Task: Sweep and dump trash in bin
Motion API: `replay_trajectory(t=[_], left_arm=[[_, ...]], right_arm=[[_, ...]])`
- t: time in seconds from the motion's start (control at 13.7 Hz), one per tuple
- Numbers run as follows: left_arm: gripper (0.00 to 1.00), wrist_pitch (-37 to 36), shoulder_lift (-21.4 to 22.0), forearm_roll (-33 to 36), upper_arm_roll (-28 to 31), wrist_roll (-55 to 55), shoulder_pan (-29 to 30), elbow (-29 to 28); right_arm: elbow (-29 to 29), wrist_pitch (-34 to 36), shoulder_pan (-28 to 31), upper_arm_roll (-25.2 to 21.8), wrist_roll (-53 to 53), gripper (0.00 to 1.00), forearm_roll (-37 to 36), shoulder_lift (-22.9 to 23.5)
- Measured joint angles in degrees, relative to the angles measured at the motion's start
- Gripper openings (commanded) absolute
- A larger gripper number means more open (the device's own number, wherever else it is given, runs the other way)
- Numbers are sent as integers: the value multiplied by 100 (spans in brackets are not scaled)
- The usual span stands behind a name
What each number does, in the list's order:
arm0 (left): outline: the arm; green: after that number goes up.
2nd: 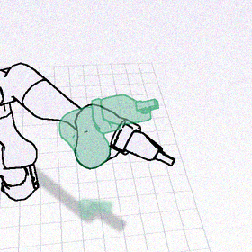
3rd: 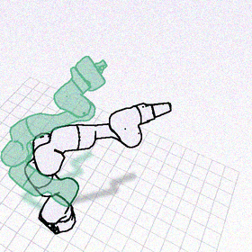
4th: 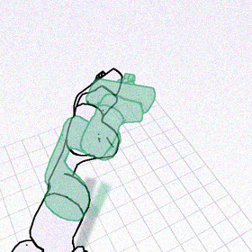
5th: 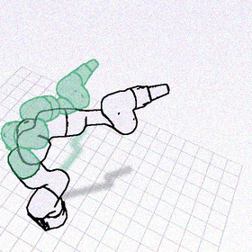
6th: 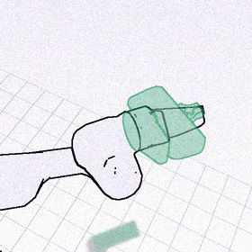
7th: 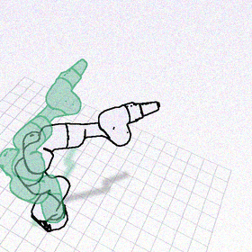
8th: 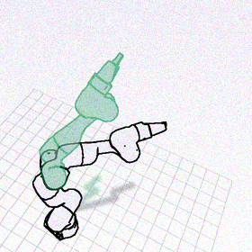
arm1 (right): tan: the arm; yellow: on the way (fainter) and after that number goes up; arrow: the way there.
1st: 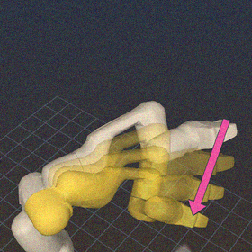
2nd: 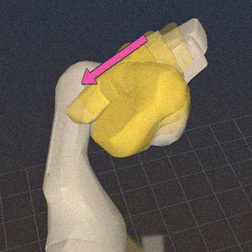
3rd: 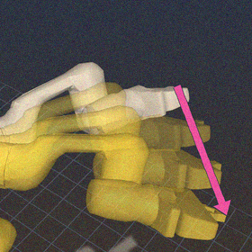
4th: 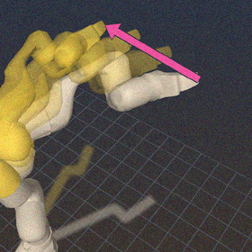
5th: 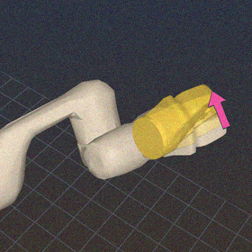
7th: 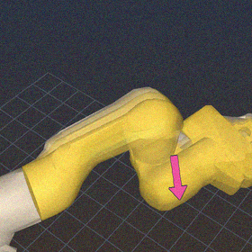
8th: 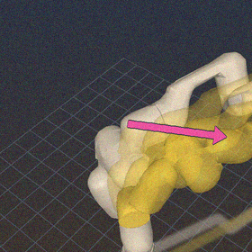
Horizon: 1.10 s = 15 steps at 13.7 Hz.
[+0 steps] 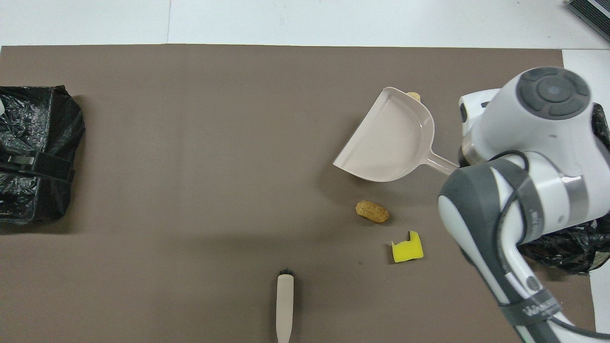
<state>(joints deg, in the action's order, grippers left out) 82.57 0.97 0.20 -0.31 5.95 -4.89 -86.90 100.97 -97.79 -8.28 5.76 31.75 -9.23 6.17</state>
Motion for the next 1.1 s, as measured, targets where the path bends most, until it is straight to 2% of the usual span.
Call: replay_trajectory(t=[0.51, 0.73, 1.1], left_arm=[[100, 0, 17, 0, 2, 0, 0, 0], [100, 0, 43, 0, 5, 0, 0, 0], [100, 0, 51, 1, 9, 0, 0, 0]], right_arm=[[6, -591, -1330, 6, -4517, 0, 490, 380], [-60, -1045, -1905, 7, -5845, 0, 856, 698], [-455, -1732, -2722, 7, -7643, 0, 926, 1498]])
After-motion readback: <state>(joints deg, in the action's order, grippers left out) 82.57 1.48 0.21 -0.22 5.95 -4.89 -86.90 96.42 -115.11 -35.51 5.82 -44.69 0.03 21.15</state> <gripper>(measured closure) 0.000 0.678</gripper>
